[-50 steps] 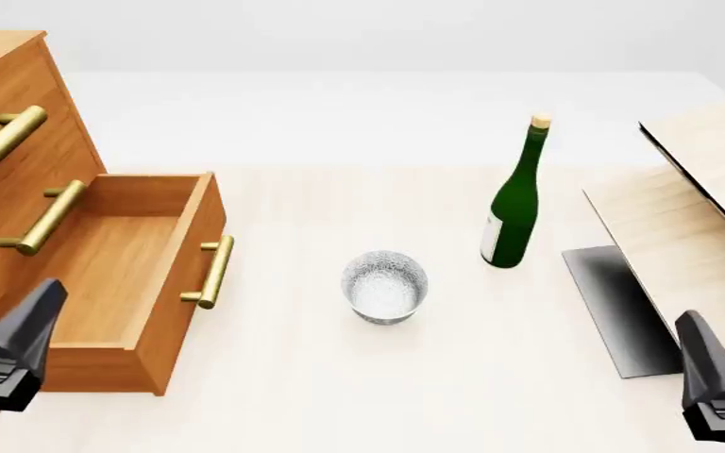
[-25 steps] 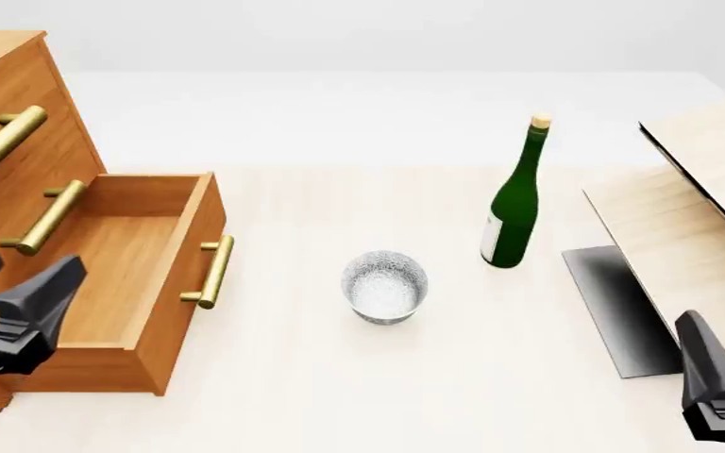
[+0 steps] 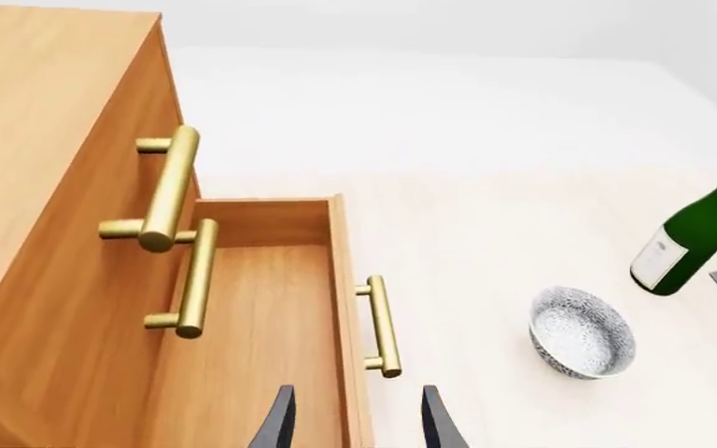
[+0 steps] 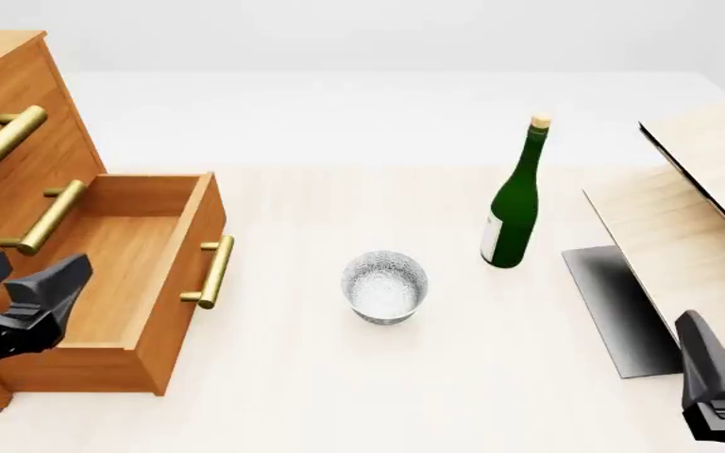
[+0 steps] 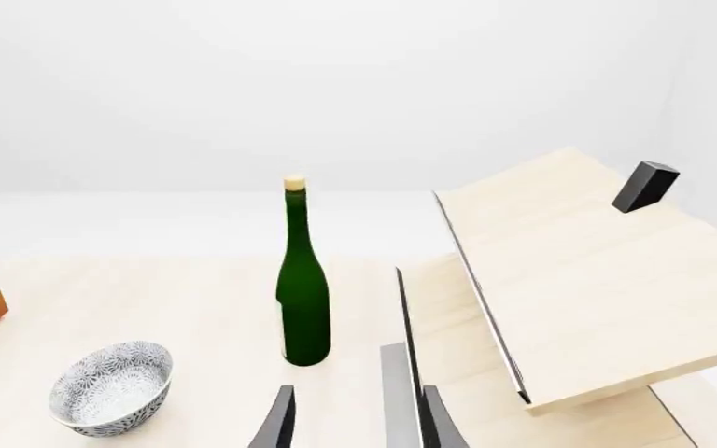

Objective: Put the bowl in the bottom drawer of the cabinet and close it.

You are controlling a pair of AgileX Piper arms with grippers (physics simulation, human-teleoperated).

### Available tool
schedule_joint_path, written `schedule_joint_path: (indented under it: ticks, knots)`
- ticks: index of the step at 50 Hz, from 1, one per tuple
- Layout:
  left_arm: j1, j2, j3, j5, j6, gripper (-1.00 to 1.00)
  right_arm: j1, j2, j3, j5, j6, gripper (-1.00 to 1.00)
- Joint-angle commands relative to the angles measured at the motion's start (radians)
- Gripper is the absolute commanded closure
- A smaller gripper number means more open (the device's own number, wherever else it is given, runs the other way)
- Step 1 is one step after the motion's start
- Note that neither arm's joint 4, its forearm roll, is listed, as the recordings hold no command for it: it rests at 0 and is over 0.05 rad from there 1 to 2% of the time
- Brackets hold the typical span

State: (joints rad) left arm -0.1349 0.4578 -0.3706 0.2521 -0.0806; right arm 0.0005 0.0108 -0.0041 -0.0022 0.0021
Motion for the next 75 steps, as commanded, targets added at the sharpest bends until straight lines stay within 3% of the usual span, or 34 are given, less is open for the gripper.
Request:
schedule_joint_path:
  ticks: [1,13,32,75]
  knots:
    - [0.019,0.060,-0.019,0.016,-0.015,-1.00,0.000,0.000,0.000,0.000,0.000,-1.00]
    - [0.008,0.129,-0.057,0.023,0.008,-1.00,0.000,0.000,0.000,0.000,0.000,-1.00]
    - [-0.023,0.303,-0.059,-0.061,-0.061,-1.00,0.000,0.000,0.000,0.000,0.000,-1.00]
    - [-0.032,0.453,-0.030,-0.144,-0.075,-1.00,0.000,0.000,0.000,0.000,0.000,-1.00]
